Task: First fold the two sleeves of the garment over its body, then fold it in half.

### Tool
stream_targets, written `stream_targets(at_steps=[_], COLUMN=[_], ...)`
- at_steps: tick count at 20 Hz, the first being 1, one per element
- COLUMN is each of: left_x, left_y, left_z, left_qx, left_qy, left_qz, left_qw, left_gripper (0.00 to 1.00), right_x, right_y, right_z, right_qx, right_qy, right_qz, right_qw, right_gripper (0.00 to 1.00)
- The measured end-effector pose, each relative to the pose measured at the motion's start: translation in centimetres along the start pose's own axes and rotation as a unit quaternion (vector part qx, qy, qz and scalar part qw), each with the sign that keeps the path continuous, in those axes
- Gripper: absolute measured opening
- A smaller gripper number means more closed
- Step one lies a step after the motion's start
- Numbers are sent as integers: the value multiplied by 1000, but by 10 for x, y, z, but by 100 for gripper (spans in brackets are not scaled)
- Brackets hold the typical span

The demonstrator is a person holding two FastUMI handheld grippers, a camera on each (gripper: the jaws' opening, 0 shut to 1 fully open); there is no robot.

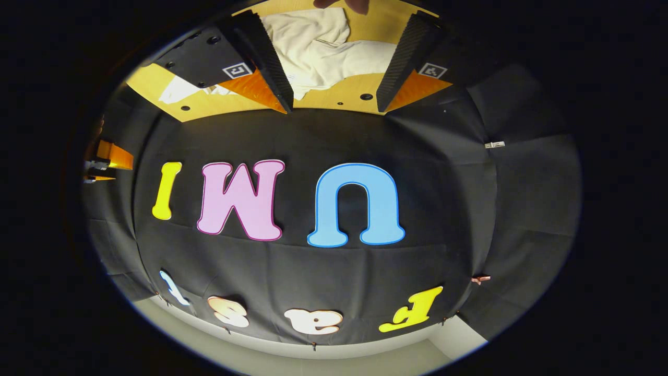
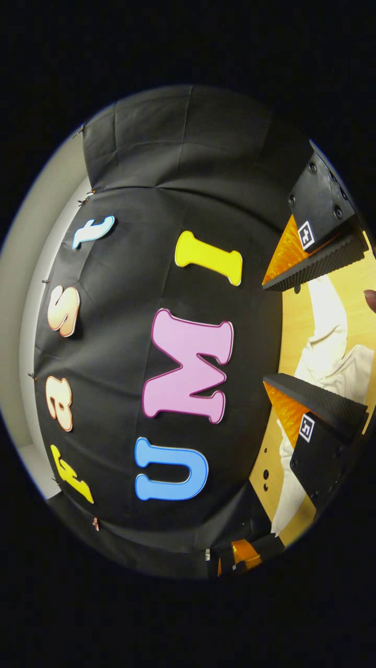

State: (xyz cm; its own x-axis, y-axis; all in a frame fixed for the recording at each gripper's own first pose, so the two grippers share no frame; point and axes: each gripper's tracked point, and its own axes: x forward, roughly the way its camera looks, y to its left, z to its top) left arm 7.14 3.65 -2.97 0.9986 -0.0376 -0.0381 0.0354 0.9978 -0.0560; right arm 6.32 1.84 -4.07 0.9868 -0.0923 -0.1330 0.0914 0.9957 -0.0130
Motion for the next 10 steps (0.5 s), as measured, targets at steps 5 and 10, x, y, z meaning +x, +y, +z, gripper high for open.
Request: stream_targets(at_steps=[5,10], left_x=[20,37], left_y=[-17,-37], left_z=[-15,-50], left_qx=[7,-3], left_qy=[11,43], left_qz=[-2,4], left_qw=[1000,999], left_gripper=[99,99], right_x=[72,140], right_y=[-58,-113], right_z=[-79,-188], right_qx=[-13,18], right_qy=[62,152], right_qz=[-35,-67], right_qw=[997,986], right_gripper=[97,98])
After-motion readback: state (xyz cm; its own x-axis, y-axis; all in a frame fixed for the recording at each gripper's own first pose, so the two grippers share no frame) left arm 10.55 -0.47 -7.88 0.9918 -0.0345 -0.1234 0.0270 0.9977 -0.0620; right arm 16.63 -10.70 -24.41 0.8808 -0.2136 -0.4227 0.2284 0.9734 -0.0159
